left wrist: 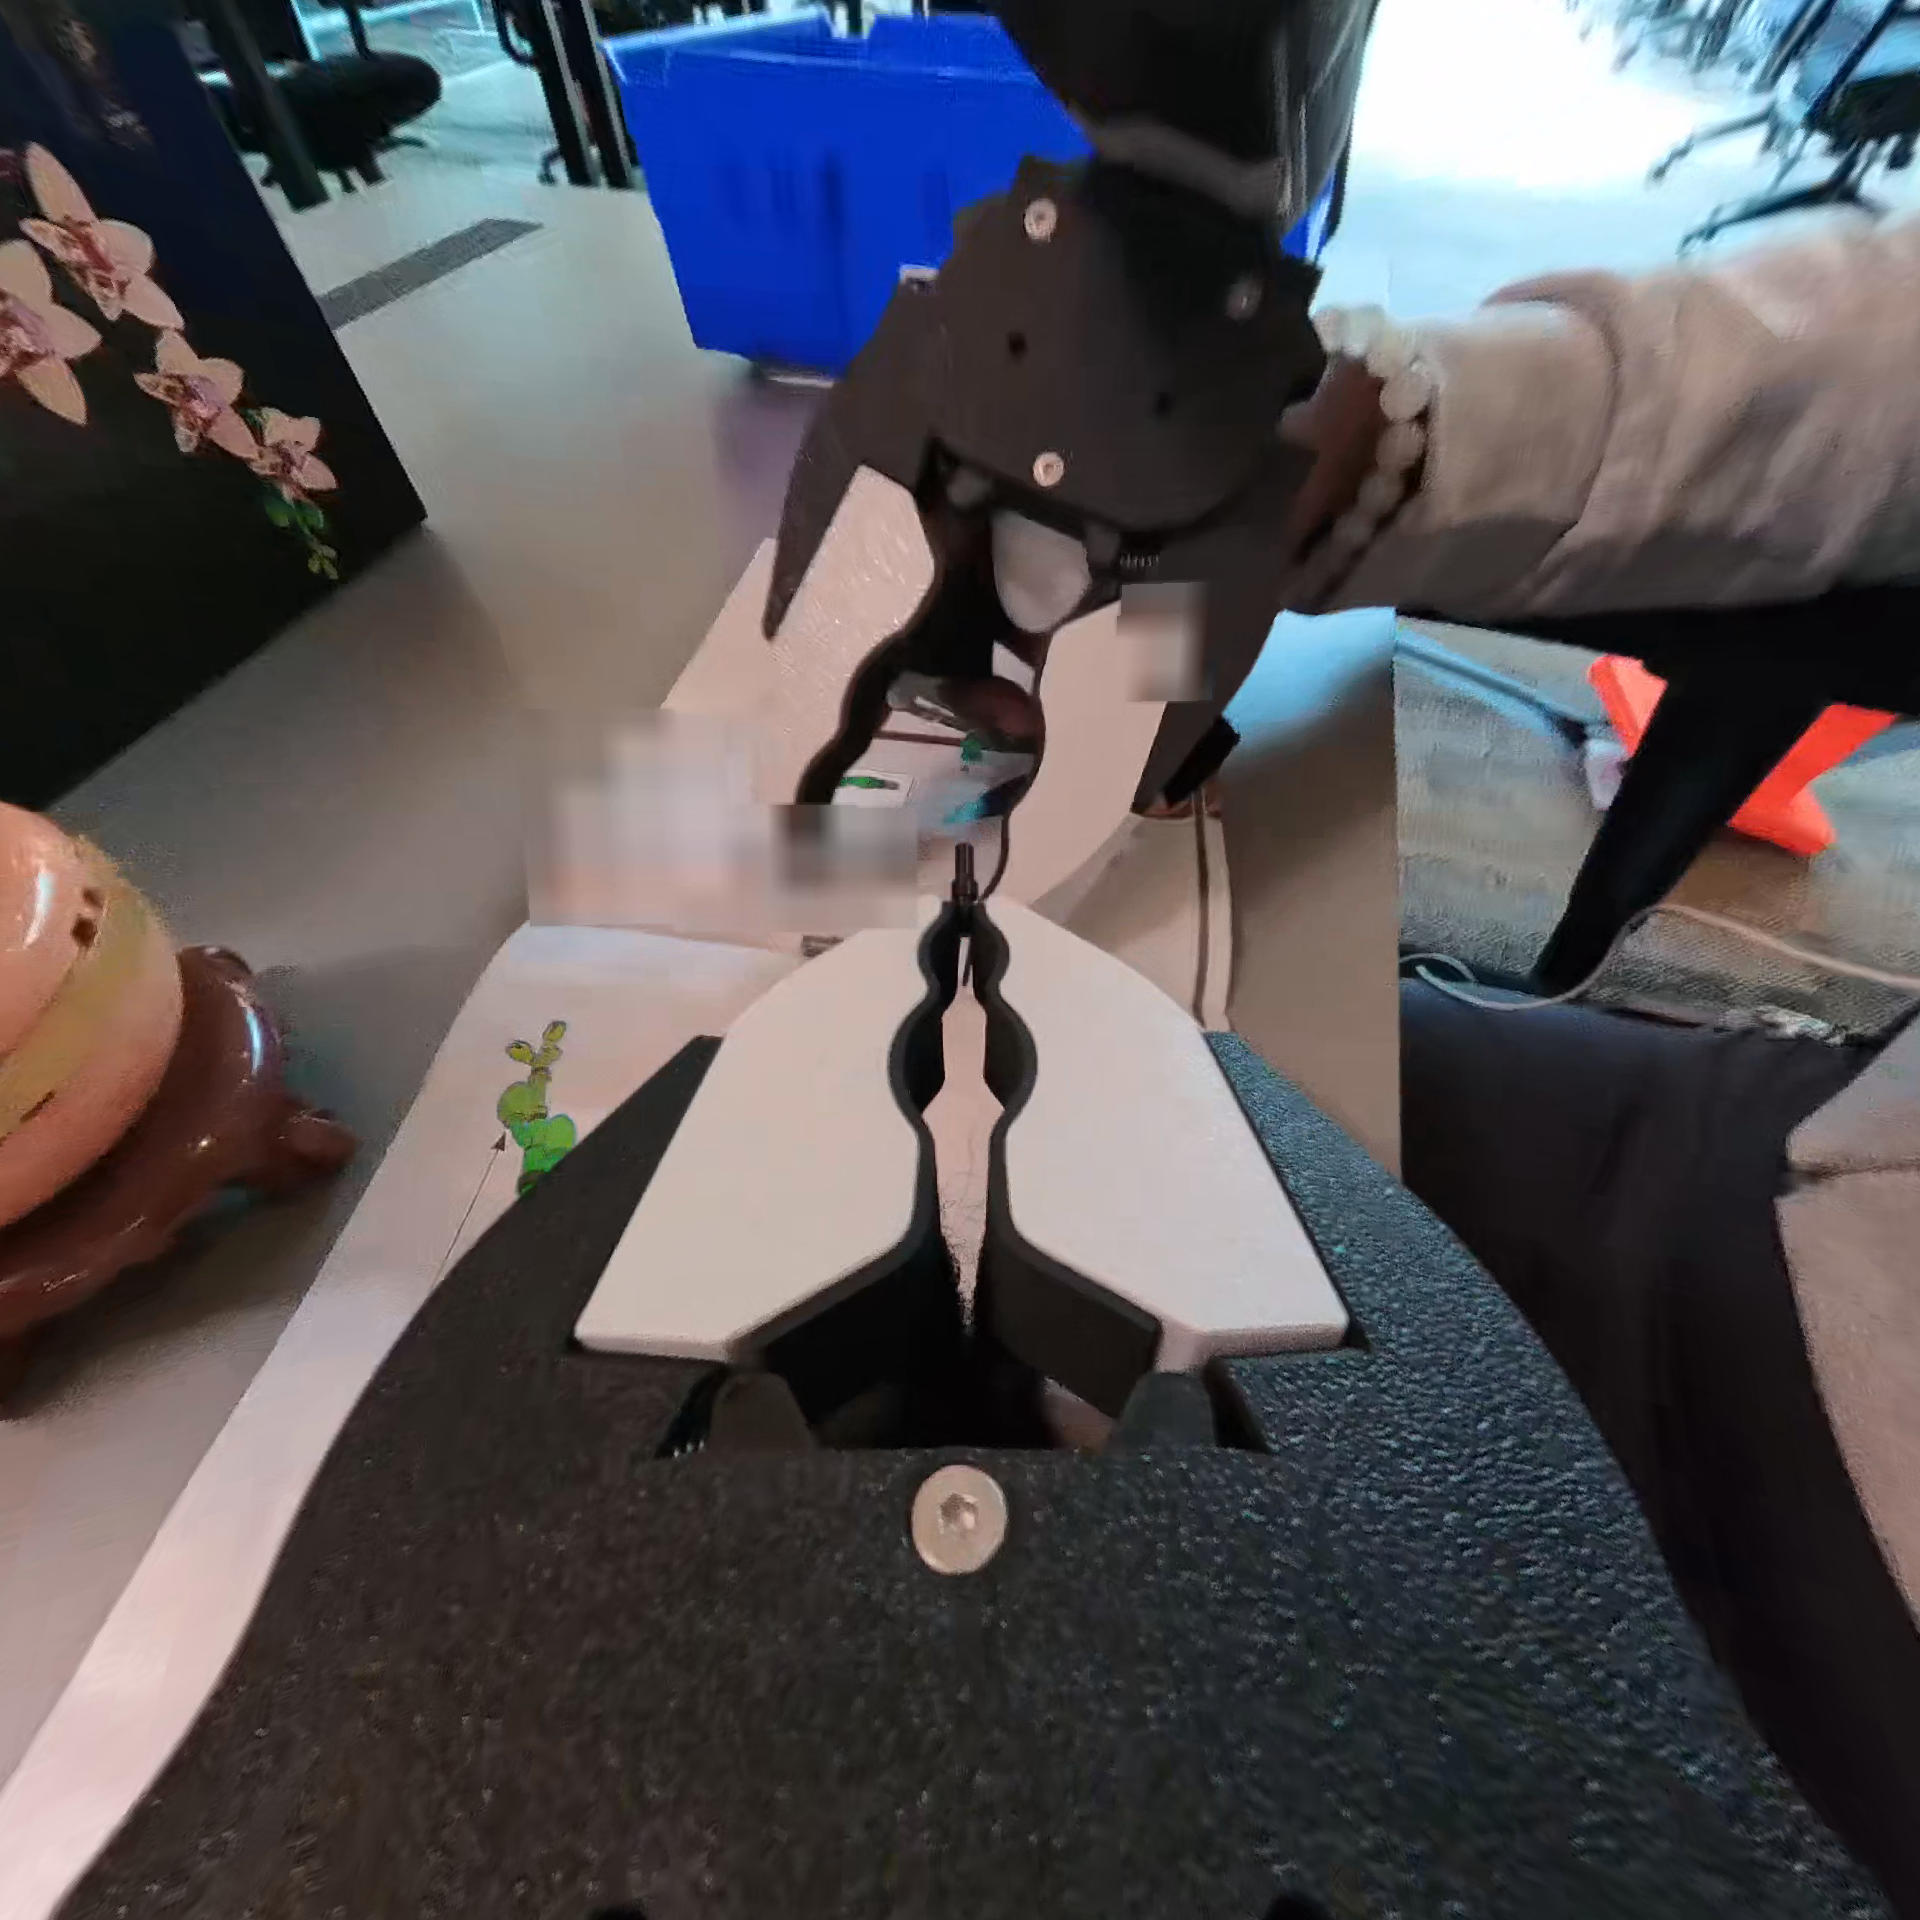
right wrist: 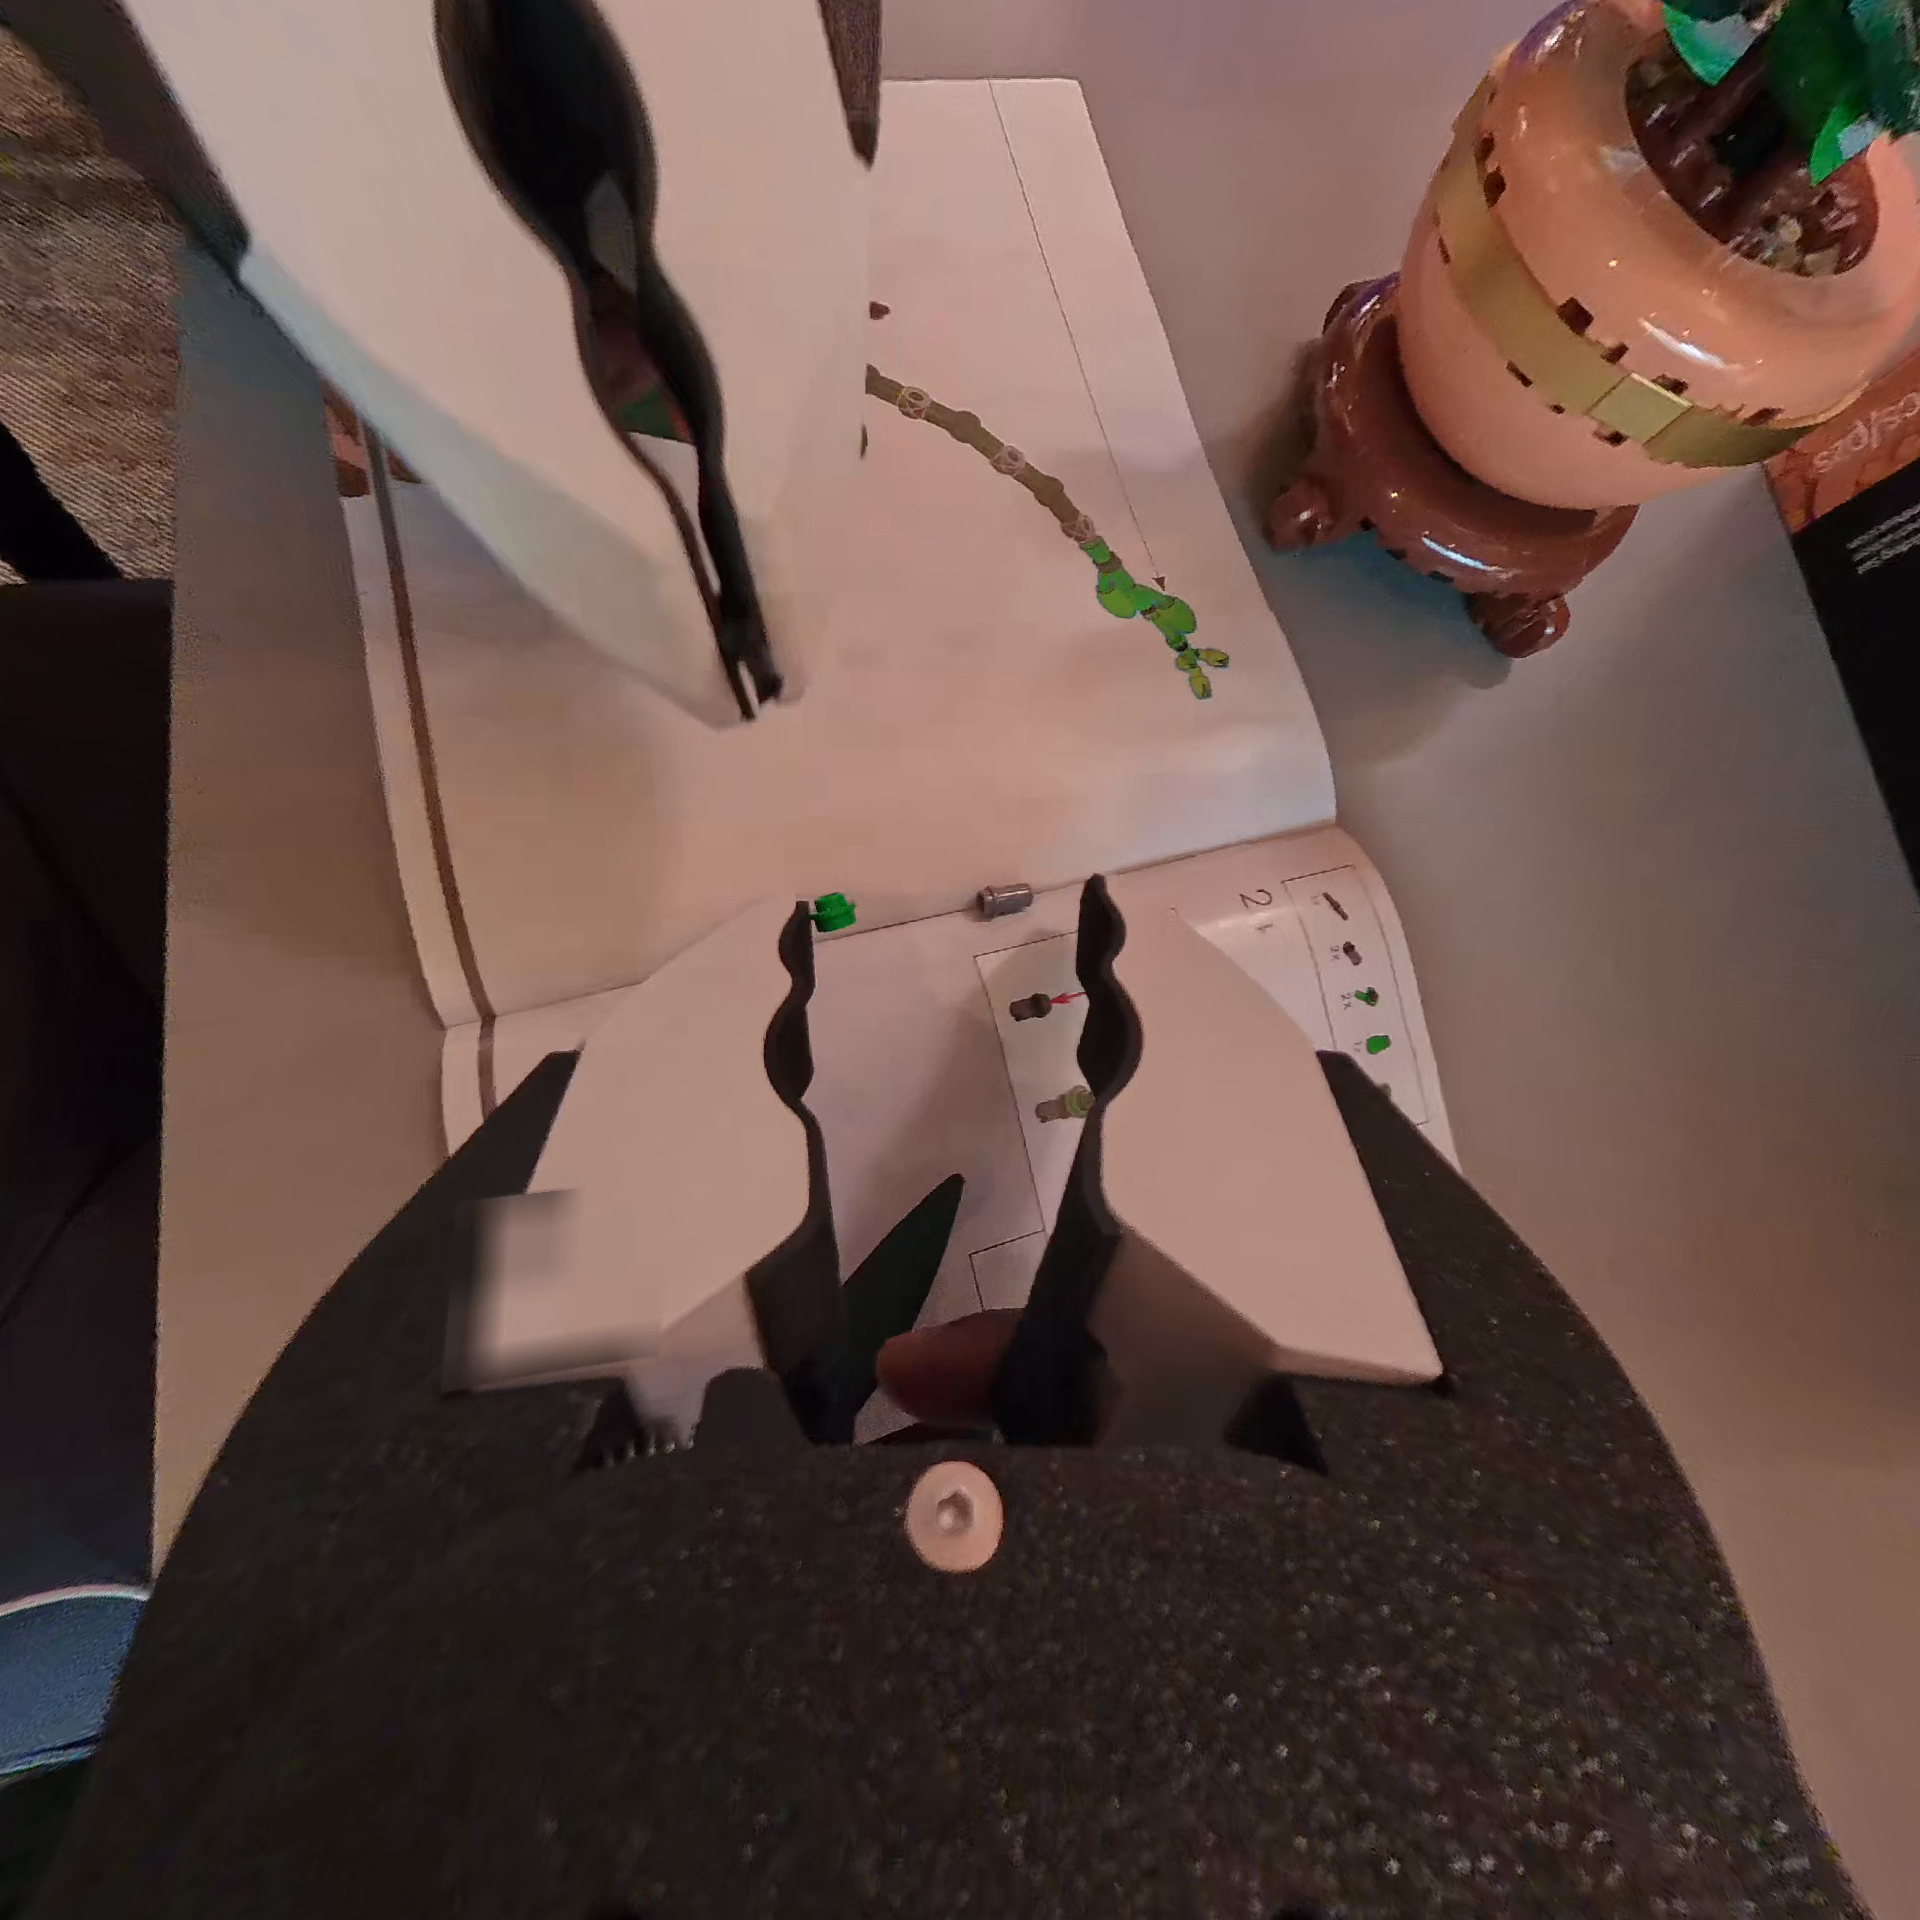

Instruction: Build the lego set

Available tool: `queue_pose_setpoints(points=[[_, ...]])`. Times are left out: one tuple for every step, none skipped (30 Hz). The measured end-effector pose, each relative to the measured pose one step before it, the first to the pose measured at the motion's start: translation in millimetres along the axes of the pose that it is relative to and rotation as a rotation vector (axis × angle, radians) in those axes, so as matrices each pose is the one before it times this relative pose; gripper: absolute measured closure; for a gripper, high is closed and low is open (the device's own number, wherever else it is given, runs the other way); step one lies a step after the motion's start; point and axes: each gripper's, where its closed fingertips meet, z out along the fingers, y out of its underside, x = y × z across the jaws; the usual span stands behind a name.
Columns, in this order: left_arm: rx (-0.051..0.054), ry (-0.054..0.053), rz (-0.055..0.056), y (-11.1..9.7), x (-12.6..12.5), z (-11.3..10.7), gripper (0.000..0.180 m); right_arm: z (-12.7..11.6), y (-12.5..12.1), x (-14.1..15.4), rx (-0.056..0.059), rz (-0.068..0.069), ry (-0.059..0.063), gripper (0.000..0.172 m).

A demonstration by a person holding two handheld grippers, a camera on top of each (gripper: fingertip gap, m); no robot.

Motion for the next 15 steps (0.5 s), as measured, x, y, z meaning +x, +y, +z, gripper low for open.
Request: queue_pose_setpoints(points=[[-0.0235,-0.0163,0.0169,1.91,-0.25,3.75,0.179,-0.14,-0.28,1.35,-0.0064,-0.0056,0.0129,0.121],[-0.0340,-0.0095,0.0103,2.95,0.36,3.54,0.179,-0.05,-1.00,0.40,-0.0025,-0.0094,0.0066,0.119],[-0.0307,0.0059,0.0101,2.03,2.77,4.55,0.179,-0.05,-1.57,-1.34,0.0002,-0.0113,-0.0014,0.118],[-0.0301,0.0054,0.0024,2.15,1.99,3.79,0.179,-0.04,-1.28,-1.10,-0.0029,-0.0092,0.0016,0.117],[-0.0395,0.0051,-0.0006,3.69,1.35,4.46,0.179,0.77,0.01,-0.02,-0.0078,-0.0121,0.0053,0.117],[-0.0251,-0.0044,-0.0036,2.44,-1.14,2.53,0.179,0.65,3.11,0.87,-0.0248,-0.0239,0.0161,0.116],[-0.0032,-0.0030,-0.0158,0.03,-1.94,0.76,0.179,-1.03,-0.68,0.23,0.0054,-0.0113,0.0071,0.117],[-0.0189,-0.0034,-0.0238,3.04,-2.56,0.86,0.179,-0.91,-1.02,0.01,0.0081,0.0031,-0.0003,0.116],[-0.0307,-0.0093,-0.0164,5.10,-2.61,1.70,0.179,-0.63,-1.77,-1.60,0.0106,0.0059,-0.0143,0.116],[-0.0209,-0.0025,-0.0011,2.78,-0.51,1.51,0.179,-0.25,-0.98,-1.00,0.0047,0.0017,-0.0084,0.115],[-0.0055,-0.0035,0.0112,0.54,0.62,0.68,0.179,-0.21,0.32,-0.44,-0.0043,-0.0058,-0.0005,0.115],[-0.0034,-0.0032,0.0133,0.46,0.98,0.34,0.179,0.17,1.40,0.09,-0.0069,-0.0105,0.0008,0.114],[0.0007,-0.0067,0.0087,-0.14,0.17,0.04,0.179,0.03,-0.02,-0.19,0.0013,-0.0082,0.0014,0.113],[0.0093,-0.0075,0.0022,-0.90,-0.67,-0.96,0.179,-0.30,-0.36,0.04,0.0041,-0.0028,-0.0012,0.113],[0.0175,-0.0047,-0.0052,-1.77,-1.04,-1.79,0.179,-1.22,-0.24,0.70,0.0032,0.0041,-0.0010,0.114]])
